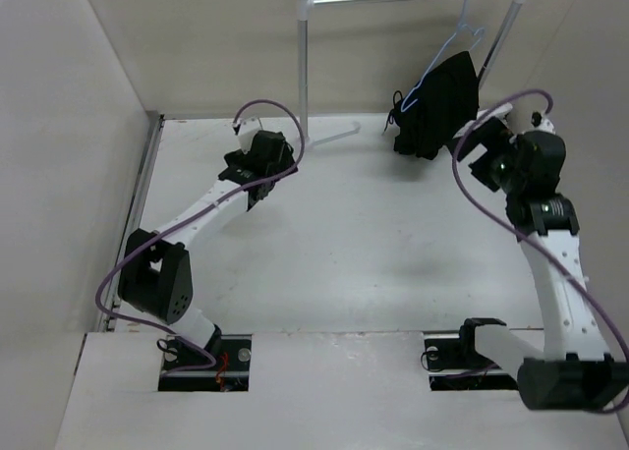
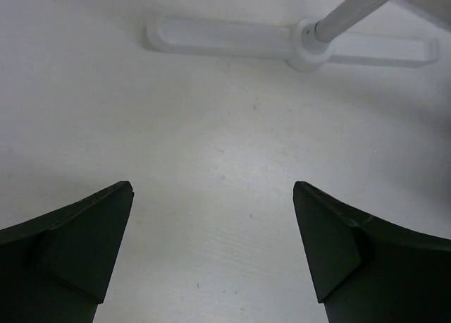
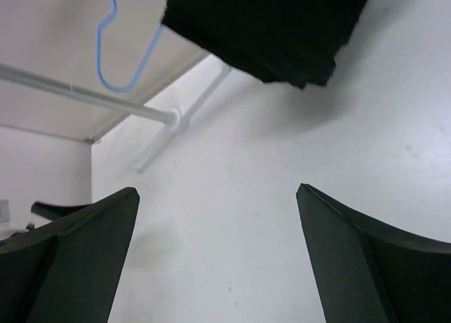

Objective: Place the trousers on the hanger
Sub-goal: Reset both arms

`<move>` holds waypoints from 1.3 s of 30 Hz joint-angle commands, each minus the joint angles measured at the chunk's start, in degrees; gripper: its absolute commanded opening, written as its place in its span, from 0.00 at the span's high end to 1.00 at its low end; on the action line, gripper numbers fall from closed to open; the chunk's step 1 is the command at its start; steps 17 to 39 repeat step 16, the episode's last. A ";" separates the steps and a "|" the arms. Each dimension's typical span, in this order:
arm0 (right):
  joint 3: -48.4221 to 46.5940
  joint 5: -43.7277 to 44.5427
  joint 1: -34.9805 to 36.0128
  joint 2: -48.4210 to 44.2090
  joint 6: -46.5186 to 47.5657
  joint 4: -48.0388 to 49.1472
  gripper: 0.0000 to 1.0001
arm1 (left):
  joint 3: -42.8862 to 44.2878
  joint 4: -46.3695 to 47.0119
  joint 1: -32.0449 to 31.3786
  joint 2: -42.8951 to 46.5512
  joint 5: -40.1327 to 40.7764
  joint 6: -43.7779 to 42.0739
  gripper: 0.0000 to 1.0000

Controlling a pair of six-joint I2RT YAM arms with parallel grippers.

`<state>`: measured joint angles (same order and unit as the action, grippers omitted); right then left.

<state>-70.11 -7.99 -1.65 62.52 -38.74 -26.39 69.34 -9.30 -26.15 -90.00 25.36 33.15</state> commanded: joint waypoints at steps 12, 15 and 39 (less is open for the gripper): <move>30.81 4.03 14.78 -30.26 -6.69 -6.04 0.87 | 4.14 -20.31 -10.88 2.98 2.14 4.20 0.00; 33.54 4.12 17.33 -32.37 -7.66 -5.43 0.77 | 3.26 -23.64 -13.17 4.30 4.16 5.69 0.00; 34.24 4.12 18.03 -32.55 -8.10 -5.08 0.72 | 3.08 -24.79 -13.87 4.65 5.04 6.48 0.00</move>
